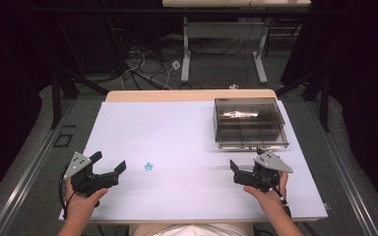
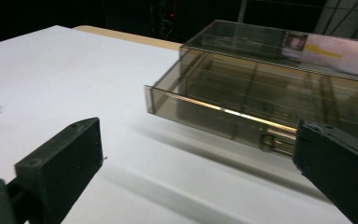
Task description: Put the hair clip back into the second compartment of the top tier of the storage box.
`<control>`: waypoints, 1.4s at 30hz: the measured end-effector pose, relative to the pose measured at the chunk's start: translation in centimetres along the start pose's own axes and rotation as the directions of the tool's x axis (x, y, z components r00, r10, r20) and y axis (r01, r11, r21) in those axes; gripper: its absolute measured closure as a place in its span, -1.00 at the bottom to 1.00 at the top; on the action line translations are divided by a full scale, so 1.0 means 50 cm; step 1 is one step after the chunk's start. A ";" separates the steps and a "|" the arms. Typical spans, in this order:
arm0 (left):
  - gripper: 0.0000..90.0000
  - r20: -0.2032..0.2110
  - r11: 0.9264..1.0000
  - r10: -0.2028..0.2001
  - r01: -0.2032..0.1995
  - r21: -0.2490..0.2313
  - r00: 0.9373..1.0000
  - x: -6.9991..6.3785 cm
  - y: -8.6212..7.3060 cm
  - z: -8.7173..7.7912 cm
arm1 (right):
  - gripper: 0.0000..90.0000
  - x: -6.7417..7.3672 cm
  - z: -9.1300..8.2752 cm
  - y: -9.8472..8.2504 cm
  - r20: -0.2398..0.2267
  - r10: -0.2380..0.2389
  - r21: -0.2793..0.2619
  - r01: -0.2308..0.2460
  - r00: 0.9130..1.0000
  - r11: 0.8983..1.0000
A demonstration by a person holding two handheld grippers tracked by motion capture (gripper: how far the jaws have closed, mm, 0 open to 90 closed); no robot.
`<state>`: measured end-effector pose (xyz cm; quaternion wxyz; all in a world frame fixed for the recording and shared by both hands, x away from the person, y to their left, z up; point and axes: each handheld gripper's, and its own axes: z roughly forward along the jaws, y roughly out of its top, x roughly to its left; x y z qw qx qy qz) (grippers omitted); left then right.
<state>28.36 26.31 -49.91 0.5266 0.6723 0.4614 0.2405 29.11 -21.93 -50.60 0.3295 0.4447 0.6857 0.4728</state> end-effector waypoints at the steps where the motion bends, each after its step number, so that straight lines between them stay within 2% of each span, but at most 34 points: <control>1: -0.98 0.000 1.000 0.001 -0.001 0.001 1.000 0.000 0.000 0.000 | -0.94 0.006 0.003 0.002 -0.007 -0.001 0.007 0.001 1.000 1.000; 10: -0.97 0.002 1.000 0.007 -0.007 0.001 1.000 -0.001 -0.001 0.002 | -0.76 0.052 0.037 0.015 -0.074 -0.040 0.029 0.043 0.996 0.999; 13: -0.97 0.002 1.000 0.008 -0.008 0.001 1.000 -0.001 0.000 0.002 | -0.68 0.065 0.048 0.018 -0.088 -0.039 0.040 0.043 0.995 0.998; 18: -0.97 0.002 1.000 0.008 -0.008 0.000 1.000 -0.001 0.000 0.005 | -0.66 0.083 0.065 0.026 -0.133 -0.041 0.052 0.049 0.990 0.997; 25: -0.97 0.003 1.000 0.017 -0.017 0.009 1.000 0.000 0.001 0.007 | -0.64 0.109 0.092 0.045 -0.171 -0.056 0.043 0.064 0.984 0.997; 29: -0.97 0.001 1.000 0.007 -0.007 0.000 1.000 0.001 0.001 0.005 | -0.62 0.122 0.115 0.058 -0.189 -0.052 0.039 0.061 0.981 0.997; 34: -0.97 0.000 1.000 0.018 -0.018 0.004 1.000 0.001 0.001 0.001 | -0.55 0.137 0.145 0.076 -0.220 -0.055 0.053 0.068 0.974 0.996; 42: -0.97 0.001 1.000 0.012 -0.012 0.001 1.000 0.003 0.003 0.003 | -0.50 0.160 0.173 0.095 -0.262 -0.094 0.060 0.113 0.961 0.992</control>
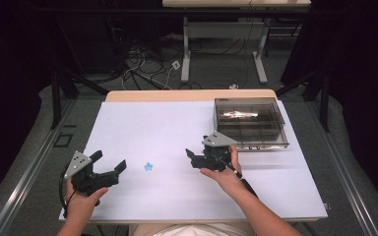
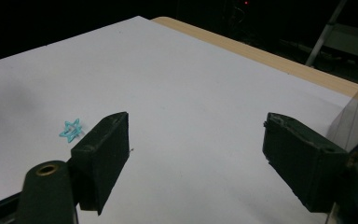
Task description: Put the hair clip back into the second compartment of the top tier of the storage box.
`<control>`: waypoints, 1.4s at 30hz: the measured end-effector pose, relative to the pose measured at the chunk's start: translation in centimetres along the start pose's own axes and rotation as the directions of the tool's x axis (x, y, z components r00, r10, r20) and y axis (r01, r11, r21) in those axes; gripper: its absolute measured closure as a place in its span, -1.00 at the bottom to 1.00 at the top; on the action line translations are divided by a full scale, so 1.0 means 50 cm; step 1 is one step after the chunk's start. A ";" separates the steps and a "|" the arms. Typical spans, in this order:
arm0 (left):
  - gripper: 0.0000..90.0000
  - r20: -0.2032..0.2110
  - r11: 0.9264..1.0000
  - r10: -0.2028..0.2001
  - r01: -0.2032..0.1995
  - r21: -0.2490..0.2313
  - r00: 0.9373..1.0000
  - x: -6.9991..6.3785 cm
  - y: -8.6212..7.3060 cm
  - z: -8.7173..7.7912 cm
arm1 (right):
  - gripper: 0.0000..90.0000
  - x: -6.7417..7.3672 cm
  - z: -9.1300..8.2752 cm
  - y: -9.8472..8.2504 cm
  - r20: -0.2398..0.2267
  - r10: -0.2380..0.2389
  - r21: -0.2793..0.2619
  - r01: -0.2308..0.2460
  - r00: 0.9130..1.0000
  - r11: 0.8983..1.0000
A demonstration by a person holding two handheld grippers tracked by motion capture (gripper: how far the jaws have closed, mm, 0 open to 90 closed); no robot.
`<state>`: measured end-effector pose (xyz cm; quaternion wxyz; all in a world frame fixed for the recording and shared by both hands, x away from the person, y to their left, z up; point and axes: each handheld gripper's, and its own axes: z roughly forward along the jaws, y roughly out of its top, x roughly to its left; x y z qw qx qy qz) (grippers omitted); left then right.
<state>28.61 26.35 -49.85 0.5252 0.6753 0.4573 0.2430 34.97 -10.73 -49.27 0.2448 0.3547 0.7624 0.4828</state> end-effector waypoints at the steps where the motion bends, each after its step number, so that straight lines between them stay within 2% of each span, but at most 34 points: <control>1: -0.97 0.000 1.000 0.002 -0.002 -0.002 1.000 0.001 0.000 0.001 | -0.50 0.002 0.003 0.003 -0.003 -0.007 0.008 0.007 1.000 1.000; 10: -0.97 0.005 1.000 0.003 -0.003 0.001 1.000 0.002 0.003 0.006 | -0.41 0.022 0.029 0.019 -0.044 -0.043 0.045 0.045 0.998 0.998; 25: -0.97 -0.001 1.000 -0.003 0.003 0.005 1.000 0.006 0.001 0.006 | -0.25 0.046 0.061 0.047 -0.100 -0.043 0.092 0.053 0.994 0.994; 26: -0.97 -0.002 1.000 -0.003 0.003 0.006 1.000 0.006 0.001 0.006 | -0.24 0.047 0.064 0.048 -0.108 -0.041 0.087 0.051 0.993 0.995; 28: -0.97 -0.003 1.000 -0.004 0.004 0.008 1.000 0.007 0.001 0.006 | -0.27 0.047 0.074 0.049 -0.166 -0.045 0.080 0.059 0.985 0.995; 29: -0.97 -0.003 1.000 -0.005 0.005 0.009 1.000 0.007 0.001 0.006 | -0.25 0.049 0.078 0.049 -0.174 -0.041 0.082 0.056 0.984 0.995; 31: -0.97 -0.004 1.000 -0.006 0.006 0.008 1.000 0.007 0.001 0.007 | -0.12 0.054 0.082 0.050 -0.164 -0.059 0.075 0.072 0.985 0.995; 34: -0.97 -0.004 1.000 -0.006 0.006 0.011 1.000 0.007 0.001 0.008 | -0.13 0.062 0.092 0.049 -0.179 -0.051 0.072 0.065 0.983 0.995; 39: -0.96 -0.003 1.000 -0.006 0.006 0.016 1.000 0.007 0.001 0.009 | -0.17 0.079 0.112 0.048 -0.191 -0.078 0.083 0.095 0.979 0.992; 42: -0.96 -0.004 1.000 -0.006 0.006 0.018 1.000 0.007 0.001 0.009 | -0.18 0.088 0.124 0.047 -0.211 -0.091 0.101 0.114 0.973 0.988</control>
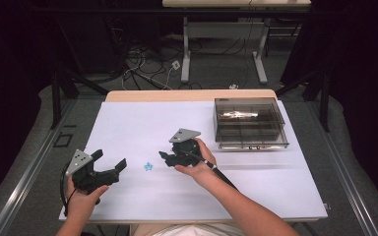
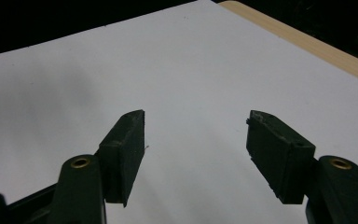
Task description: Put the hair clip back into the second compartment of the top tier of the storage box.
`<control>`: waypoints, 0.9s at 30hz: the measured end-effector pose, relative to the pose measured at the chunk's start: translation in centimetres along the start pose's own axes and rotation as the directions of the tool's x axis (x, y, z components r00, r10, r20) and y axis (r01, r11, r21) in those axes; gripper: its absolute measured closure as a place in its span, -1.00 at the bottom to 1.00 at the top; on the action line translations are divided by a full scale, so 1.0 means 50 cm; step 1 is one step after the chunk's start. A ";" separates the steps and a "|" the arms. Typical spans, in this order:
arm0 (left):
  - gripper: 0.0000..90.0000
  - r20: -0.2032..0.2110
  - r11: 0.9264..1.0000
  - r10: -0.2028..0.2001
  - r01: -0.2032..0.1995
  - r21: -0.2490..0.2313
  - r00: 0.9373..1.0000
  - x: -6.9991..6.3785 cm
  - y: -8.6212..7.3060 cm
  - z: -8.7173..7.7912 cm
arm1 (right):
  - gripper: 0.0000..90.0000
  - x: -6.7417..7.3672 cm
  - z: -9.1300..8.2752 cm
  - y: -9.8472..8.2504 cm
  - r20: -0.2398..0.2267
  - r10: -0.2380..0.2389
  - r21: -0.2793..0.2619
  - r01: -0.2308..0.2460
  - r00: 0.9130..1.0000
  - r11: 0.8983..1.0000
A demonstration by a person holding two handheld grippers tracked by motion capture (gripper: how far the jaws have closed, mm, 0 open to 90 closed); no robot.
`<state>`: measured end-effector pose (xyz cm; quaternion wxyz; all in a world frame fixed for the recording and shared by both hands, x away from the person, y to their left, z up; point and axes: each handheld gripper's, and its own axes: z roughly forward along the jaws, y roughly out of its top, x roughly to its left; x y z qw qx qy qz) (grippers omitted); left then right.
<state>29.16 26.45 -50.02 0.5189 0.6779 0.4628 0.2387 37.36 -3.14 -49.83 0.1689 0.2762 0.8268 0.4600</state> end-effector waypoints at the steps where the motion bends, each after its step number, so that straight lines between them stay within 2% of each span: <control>1: -0.96 0.000 1.000 0.000 0.000 0.001 1.000 0.000 0.000 0.000 | -0.18 0.003 0.006 0.000 0.000 -0.003 -0.001 0.003 1.000 1.000; 9: -0.95 -0.003 1.000 0.002 -0.002 0.003 1.000 0.001 0.000 0.000 | -0.09 0.014 0.042 -0.002 -0.042 -0.009 0.027 0.010 0.999 1.000; 11: -0.95 -0.003 1.000 0.003 -0.003 0.003 1.000 0.001 -0.001 0.000 | -0.05 0.017 0.048 -0.004 -0.048 0.009 0.032 -0.008 0.999 0.999; 14: -0.95 -0.004 1.000 0.002 -0.002 0.004 1.000 0.002 0.000 0.000 | -0.02 0.018 0.059 -0.007 -0.062 0.020 0.034 -0.018 0.998 0.999; 15: -0.95 -0.003 1.000 0.003 -0.003 0.005 1.000 0.002 0.000 0.000 | 0.00 0.018 0.060 -0.007 -0.065 0.021 0.051 -0.018 0.998 0.999; 18: -0.95 -0.003 1.000 0.001 -0.001 0.004 1.000 0.002 0.000 0.001 | 0.05 0.018 0.068 -0.009 -0.075 0.024 0.047 -0.021 0.997 0.999; 19: -0.95 -0.003 1.000 0.002 -0.002 0.005 1.000 0.002 0.000 0.001 | 0.08 0.019 0.072 -0.011 -0.066 0.015 0.030 -0.013 0.998 0.999; 20: -0.95 -0.003 1.000 0.001 -0.001 0.006 1.000 0.002 -0.001 0.001 | 0.09 0.018 0.072 -0.011 -0.067 0.009 0.045 -0.006 0.998 0.999; 22: -0.95 -0.006 1.000 0.006 -0.006 0.006 1.000 0.002 0.000 0.001 | 0.14 0.020 0.076 -0.013 -0.059 0.015 0.031 -0.013 0.998 0.999; 25: -0.95 -0.004 1.000 0.000 0.000 0.008 1.000 0.002 0.000 0.001 | 0.20 0.021 0.080 -0.015 -0.055 0.008 0.032 -0.006 0.998 0.999; 27: -0.95 -0.004 1.000 0.001 -0.001 0.007 1.000 0.003 0.000 0.001 | 0.22 0.021 0.082 -0.015 -0.067 0.020 0.042 -0.017 0.998 0.999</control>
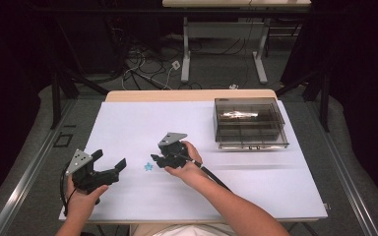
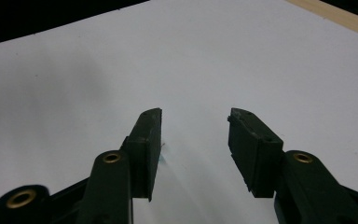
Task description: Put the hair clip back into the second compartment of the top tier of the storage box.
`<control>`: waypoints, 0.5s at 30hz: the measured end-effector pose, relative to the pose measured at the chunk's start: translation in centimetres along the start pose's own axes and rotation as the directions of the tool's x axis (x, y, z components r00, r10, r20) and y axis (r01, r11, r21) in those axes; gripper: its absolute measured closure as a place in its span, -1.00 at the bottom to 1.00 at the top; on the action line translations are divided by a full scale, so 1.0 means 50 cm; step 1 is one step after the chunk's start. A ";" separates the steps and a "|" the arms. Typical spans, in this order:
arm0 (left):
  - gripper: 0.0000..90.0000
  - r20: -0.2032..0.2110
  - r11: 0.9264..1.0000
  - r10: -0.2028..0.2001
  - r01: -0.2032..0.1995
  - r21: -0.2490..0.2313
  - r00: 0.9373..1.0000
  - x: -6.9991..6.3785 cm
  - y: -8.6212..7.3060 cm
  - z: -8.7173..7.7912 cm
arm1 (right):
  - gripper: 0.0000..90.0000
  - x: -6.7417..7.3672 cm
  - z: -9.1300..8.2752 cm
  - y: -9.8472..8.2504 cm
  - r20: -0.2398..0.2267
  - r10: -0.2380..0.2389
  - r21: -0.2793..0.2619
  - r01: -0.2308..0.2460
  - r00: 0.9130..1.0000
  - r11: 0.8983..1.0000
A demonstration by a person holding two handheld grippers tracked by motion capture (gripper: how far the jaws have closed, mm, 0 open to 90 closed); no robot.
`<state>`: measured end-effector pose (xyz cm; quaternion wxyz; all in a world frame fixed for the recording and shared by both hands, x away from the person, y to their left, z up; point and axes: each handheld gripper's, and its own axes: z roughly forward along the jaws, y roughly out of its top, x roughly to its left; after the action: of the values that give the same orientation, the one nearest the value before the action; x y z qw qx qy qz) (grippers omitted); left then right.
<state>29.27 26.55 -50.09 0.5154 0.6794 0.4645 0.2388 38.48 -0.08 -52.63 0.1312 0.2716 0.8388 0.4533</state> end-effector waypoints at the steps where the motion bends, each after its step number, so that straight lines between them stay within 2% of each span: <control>1: -0.95 0.000 1.000 -0.001 0.001 0.000 1.000 0.000 0.000 0.000 | 0.23 0.000 0.004 -0.001 -0.006 0.006 -0.019 -0.006 1.000 1.000; 2: -0.95 0.000 1.000 -0.001 0.001 0.001 1.000 0.000 0.000 0.000 | 0.25 -0.001 0.004 -0.001 -0.014 0.006 -0.004 -0.006 1.000 1.000; 3: -0.95 0.001 1.000 -0.003 0.003 0.002 1.000 0.000 0.000 0.000 | 0.26 -0.001 0.008 -0.003 -0.015 0.011 -0.025 -0.011 1.000 1.000; 6: -0.95 0.002 1.000 -0.005 0.005 -0.001 1.000 0.000 0.000 0.000 | 0.26 -0.003 0.012 -0.004 -0.048 0.034 -0.017 -0.034 0.998 0.999; 7: -0.95 0.002 1.000 -0.007 0.007 0.000 1.000 0.000 0.000 0.000 | 0.25 -0.002 0.016 -0.005 -0.048 0.035 -0.037 -0.037 0.998 0.999; 10: -0.94 0.002 1.000 -0.006 0.006 0.000 1.000 0.001 0.000 0.001 | 0.23 -0.001 0.024 -0.008 -0.070 0.048 -0.031 -0.050 0.996 0.998; 15: -0.94 -0.001 1.000 -0.002 0.002 -0.002 1.000 0.002 0.000 0.001 | 0.24 0.003 0.035 -0.014 -0.078 0.051 -0.013 -0.052 0.996 0.999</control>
<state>29.35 26.64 -50.11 0.5159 0.6783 0.4653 0.2392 38.95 0.92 -54.17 0.0890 0.2745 0.8324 0.4731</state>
